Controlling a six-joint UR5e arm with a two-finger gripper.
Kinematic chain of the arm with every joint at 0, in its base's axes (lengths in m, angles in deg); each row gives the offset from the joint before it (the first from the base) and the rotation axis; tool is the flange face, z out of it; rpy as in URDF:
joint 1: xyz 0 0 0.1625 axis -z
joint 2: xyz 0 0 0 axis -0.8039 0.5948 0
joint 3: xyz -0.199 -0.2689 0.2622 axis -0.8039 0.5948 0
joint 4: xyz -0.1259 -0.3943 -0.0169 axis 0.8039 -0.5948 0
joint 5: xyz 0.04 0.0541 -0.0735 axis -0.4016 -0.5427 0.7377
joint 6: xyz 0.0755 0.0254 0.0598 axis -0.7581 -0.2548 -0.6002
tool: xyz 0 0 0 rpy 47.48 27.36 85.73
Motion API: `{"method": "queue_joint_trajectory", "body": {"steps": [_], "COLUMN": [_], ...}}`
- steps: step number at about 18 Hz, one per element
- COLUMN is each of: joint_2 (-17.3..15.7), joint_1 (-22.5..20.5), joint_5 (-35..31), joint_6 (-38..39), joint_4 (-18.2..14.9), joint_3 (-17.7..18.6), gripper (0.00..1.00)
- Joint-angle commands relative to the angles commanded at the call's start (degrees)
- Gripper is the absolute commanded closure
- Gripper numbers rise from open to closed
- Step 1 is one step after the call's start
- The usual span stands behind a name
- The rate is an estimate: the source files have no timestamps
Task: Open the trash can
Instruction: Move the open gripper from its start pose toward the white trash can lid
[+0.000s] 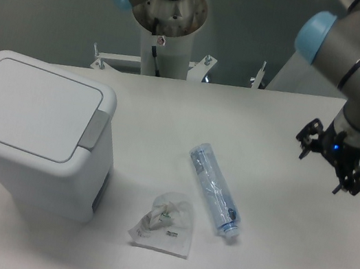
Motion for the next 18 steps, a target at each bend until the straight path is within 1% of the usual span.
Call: {"method": "queue_joint_trajectory", "body": {"steps": [4,6,7,9,12,15,18], "joint_2": [0.18,0.17,0.09,-0.44,-1.22,-2.46,-3.60], "joint_1": [0.18,0.27,0.96,1.15,1.06,1.41,1.67], "joint_5": [0.52,0.88,1.49,4.81,10.35,15.28,18.88], "joint_6": [0.53,3.50,5.52,10.00,17.73,23.01,28.82], "joint_4": [0.00,0.00,0.00,0.00,0.00,0.09,0.00], "joint_3": [0.35,0.70,0.79,1.57,1.58,1.49,1.49], "gripper": [0.00,0.00,0.00,0.00,0.00,0.00,0.00]}}
